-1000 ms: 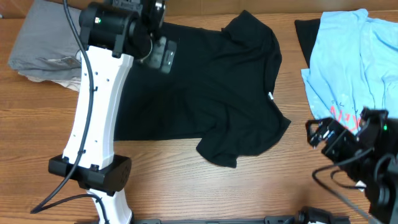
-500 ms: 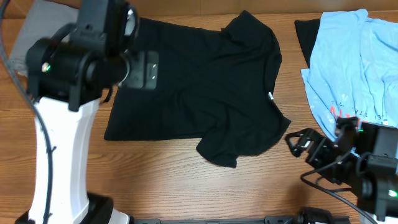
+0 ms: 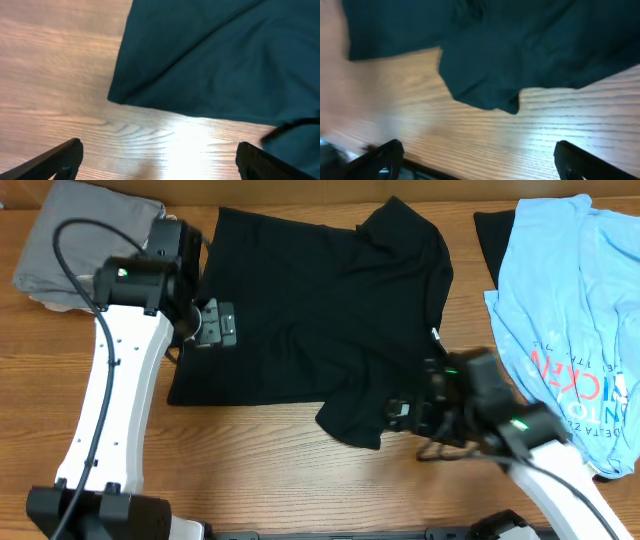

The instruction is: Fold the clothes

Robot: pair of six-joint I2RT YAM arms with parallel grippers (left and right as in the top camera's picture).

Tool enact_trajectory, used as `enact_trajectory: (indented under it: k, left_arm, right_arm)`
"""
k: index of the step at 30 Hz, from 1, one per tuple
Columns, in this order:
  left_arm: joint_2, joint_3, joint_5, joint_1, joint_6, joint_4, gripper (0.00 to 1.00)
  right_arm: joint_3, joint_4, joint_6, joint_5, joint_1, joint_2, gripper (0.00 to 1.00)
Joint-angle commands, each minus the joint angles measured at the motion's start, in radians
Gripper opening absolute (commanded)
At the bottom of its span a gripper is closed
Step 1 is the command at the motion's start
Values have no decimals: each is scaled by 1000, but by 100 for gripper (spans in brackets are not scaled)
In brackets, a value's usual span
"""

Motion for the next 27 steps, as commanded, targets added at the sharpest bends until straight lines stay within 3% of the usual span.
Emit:
enact_trajectory:
  k: [1,6,13,17,27]
  left_arm:
    - [-29,-130,17,39,-22,55,100]
    - [-29,-271,59,119,-20,158,100]
    - [-29,-448,60,196,-6,307,99]
    - [-28,-567,61,223,-12,451,94]
    - [-26,-687,48,234,-14,629,76]
  right_arm:
    - [-6,35,32,76,64,147,100]
    - [-6,76,32,49,78,293,100]
    - [-6,89,31,53,78,304,97]
    - [-6,100,32,53,78,304,90]
    - [-6,117,32,53,78,304,88]
